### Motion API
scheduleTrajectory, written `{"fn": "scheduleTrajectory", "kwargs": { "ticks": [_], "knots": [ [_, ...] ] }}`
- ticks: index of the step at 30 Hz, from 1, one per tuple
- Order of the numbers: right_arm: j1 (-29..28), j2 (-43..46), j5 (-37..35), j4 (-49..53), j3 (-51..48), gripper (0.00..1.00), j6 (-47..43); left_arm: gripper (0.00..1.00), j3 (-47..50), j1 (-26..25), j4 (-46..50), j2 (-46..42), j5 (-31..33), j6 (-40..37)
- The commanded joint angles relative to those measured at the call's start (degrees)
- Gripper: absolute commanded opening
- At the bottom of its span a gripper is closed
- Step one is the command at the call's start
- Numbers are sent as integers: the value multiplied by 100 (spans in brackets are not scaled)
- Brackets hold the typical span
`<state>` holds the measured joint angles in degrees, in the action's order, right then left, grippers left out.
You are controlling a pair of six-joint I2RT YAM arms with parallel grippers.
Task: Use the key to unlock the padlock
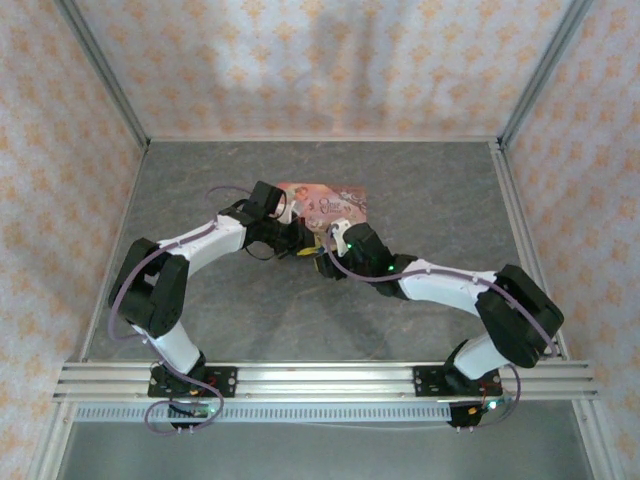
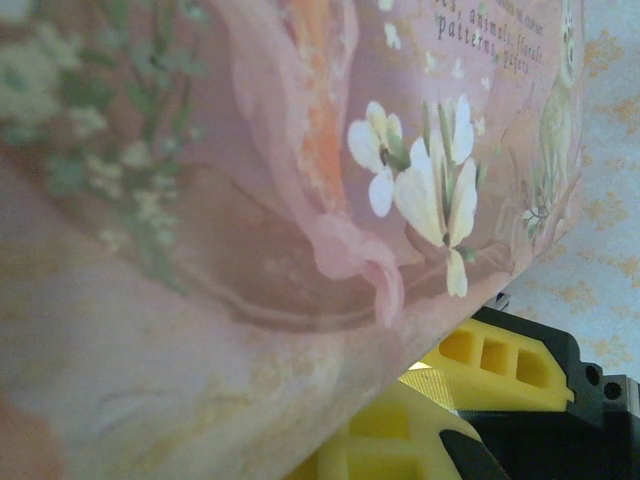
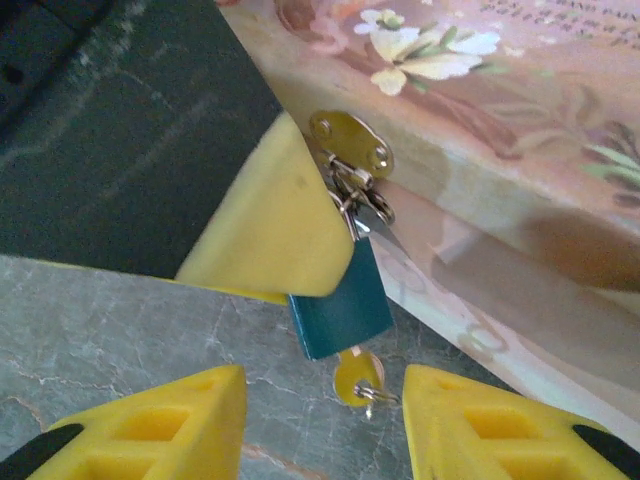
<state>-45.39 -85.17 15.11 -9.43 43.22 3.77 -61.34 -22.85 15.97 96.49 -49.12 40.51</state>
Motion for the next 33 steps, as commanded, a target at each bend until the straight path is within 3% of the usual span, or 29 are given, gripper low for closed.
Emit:
{"fn": "scheduleTrajectory", "kwargs": {
  "ticks": [1, 9, 13, 15, 25, 33],
  "knots": [
    [-23, -120, 103, 20, 192, 44, -164, 0, -290, 51, 47, -184, -317, -26],
    [-23, -134, 153, 222, 292, 45, -423, 0, -387, 79, 122, -199, -361, -51],
    [-23, -140, 107, 198, 317, 41, -466, 0, -405, 88, 135, -187, -396, -61],
    [-23, -159, 123, 197, 349, 31, -475, 0, -415, 87, 148, -176, -414, -69],
    [119, -176, 605, 124, 340, 3, -360, 0, -387, 97, 233, -145, -405, -206],
    [329, -179, 1104, -98, 263, 0, -155, 0, -370, 97, 179, -130, -458, -219]
  ]
}}
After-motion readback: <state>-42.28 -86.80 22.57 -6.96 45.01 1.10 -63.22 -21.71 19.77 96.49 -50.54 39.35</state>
